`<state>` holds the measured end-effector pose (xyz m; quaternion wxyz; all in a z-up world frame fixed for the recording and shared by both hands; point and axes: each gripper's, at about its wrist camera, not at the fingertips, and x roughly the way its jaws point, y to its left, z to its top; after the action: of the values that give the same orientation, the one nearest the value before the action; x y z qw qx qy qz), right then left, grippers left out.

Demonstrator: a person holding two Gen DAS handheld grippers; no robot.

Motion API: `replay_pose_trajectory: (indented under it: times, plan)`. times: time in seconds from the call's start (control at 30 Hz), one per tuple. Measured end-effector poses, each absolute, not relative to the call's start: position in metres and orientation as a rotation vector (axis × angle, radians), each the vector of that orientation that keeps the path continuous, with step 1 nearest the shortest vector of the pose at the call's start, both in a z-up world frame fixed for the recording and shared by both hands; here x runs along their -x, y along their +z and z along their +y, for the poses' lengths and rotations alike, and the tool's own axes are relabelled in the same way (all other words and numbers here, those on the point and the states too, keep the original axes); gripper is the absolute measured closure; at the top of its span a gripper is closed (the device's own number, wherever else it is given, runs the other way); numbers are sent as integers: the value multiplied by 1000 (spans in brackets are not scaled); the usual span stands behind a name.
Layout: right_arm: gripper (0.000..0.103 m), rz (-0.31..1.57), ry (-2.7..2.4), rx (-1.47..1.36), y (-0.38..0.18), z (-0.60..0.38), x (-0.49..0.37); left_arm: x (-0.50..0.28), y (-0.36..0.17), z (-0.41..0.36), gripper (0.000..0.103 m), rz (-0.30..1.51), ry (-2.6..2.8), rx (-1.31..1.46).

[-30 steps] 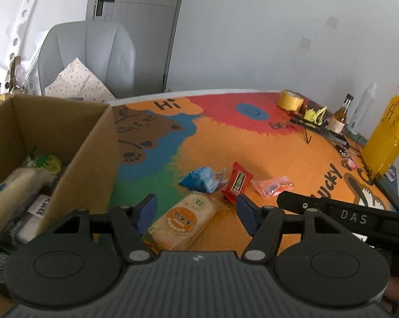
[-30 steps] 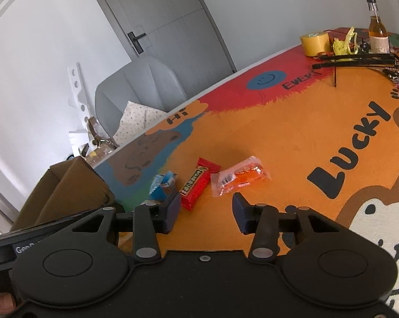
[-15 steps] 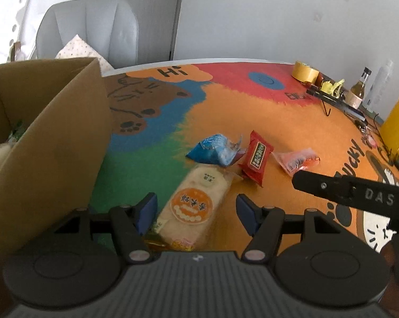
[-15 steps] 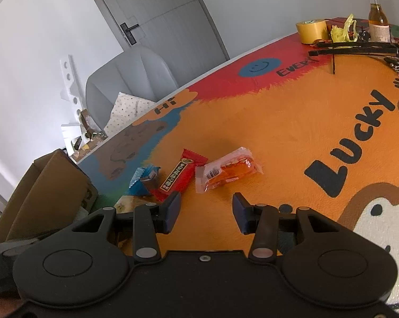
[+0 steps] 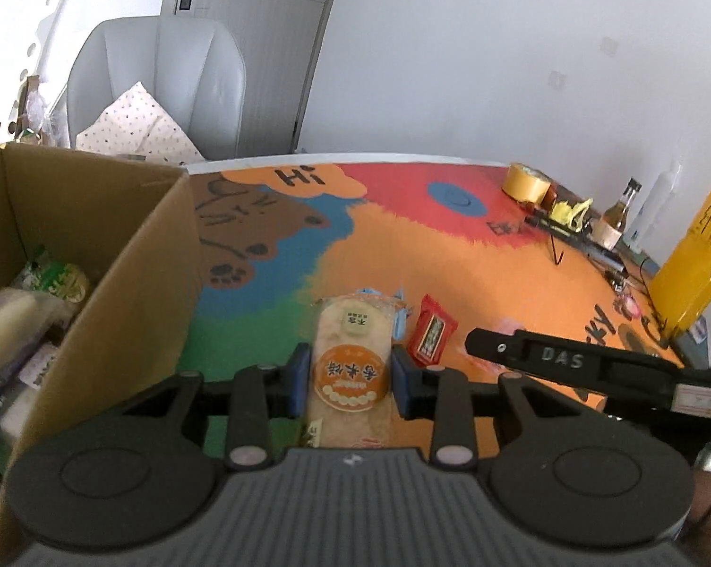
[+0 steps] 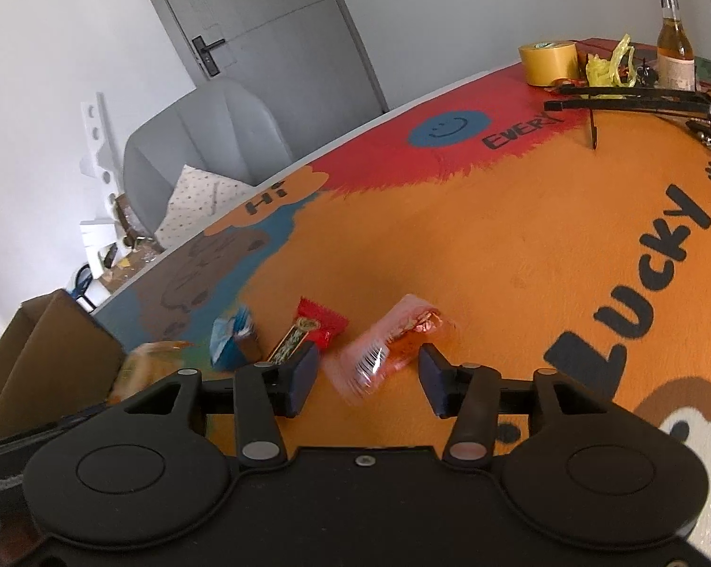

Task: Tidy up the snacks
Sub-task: 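Grasp the round pastry with the left gripper while the right grasps the orange candy pack, then carry both snacks over the cardboard box and release them inside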

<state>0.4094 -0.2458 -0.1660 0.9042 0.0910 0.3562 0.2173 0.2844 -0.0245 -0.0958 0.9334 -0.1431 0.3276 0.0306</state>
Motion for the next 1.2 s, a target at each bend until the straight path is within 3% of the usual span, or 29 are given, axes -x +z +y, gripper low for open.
replay_pose_trajectory:
  times: [0.27, 0.33, 0.37, 1.2]
  plan:
    - [54, 724, 408, -97, -167, -229, -417, -291, -101, -18, 69, 669, 75, 327]
    - [68, 714, 388, -57, -167, -227, -415, -291, -102, -17, 69, 667, 78, 335]
    - [82, 712, 381, -42, -168, -227, -414, -291, -102, -17, 69, 665, 80, 338]
    - [85, 601, 568, -98, -111, -219, -335, -223, -42, -3, 69, 517, 72, 337]
